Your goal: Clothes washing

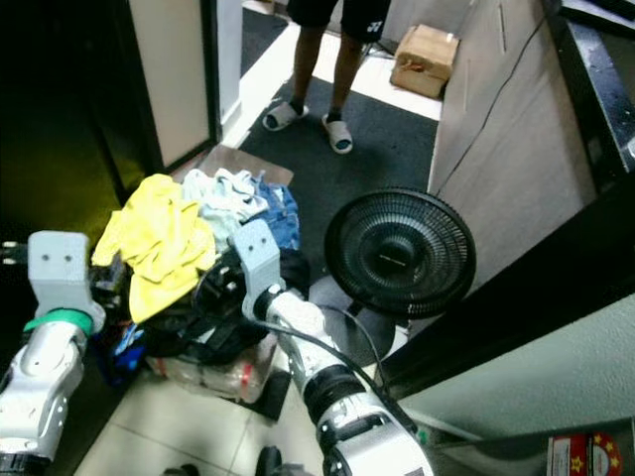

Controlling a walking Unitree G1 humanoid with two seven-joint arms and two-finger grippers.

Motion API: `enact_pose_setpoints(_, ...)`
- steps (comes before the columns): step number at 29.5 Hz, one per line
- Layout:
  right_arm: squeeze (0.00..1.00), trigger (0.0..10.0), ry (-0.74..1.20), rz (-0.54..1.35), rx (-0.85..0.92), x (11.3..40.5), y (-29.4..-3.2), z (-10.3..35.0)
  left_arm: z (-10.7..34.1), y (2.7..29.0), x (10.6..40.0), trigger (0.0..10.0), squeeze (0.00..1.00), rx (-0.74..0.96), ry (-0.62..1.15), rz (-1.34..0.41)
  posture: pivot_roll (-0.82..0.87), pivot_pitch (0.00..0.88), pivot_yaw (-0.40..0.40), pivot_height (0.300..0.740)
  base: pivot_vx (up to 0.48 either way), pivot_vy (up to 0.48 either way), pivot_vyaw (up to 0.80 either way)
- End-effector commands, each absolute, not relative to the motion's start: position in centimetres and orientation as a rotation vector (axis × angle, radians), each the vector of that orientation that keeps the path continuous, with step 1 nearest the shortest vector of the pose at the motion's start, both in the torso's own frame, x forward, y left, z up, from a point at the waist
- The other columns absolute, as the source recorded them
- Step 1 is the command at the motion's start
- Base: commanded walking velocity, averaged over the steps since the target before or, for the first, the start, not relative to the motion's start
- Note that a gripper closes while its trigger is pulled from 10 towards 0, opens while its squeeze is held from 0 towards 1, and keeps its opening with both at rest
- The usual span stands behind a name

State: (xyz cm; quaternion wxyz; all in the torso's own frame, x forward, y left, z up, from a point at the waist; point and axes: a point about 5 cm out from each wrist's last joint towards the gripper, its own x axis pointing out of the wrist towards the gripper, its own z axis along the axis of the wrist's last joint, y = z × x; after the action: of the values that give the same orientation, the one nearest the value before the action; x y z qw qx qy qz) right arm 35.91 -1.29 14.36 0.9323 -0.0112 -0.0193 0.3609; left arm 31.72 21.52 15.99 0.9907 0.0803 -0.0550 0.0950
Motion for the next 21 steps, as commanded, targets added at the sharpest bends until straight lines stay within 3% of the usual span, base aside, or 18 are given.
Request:
enact_pose_setpoints(1,0.00,10.0,0.006,0.784,0.036,34.9,1.0,13.6,15.6,21.0,31.5,10.0,0.00,0.170,-0.081,0.175,0.27,0.291,-0.110,0.740,0.000,0.000,0.00)
enact_pose_setpoints(8,0.00,10.0,-0.005,0.742,0.177,35.8,1.9,15.6,15.5,20.8,31.0,10.0,0.00,0.160,-0.066,0.168,0.26,0.270,-0.109,0.740,0.000,0.000,0.00)
enact_pose_setpoints(13,0.00,10.0,-0.030,0.763,0.145,35.8,3.2,16.9,14.5,21.1,29.8,10.0,0.00,0.158,-0.040,0.165,0.25,0.253,-0.101,0.740,0.000,0.000,0.00)
enact_pose_setpoints(18,0.00,10.0,-0.051,0.788,0.138,35.5,3.9,17.1,11.5,21.6,25.7,10.0,0.00,0.171,0.039,0.126,0.25,0.219,-0.095,0.740,0.000,0.000,0.00)
enact_pose_setpoints(21,0.00,10.0,-0.069,0.798,0.152,35.4,3.7,17.2,10.8,22.8,23.9,10.0,0.00,0.122,0.072,0.216,0.26,0.190,-0.088,0.740,0.000,0.000,0.00)
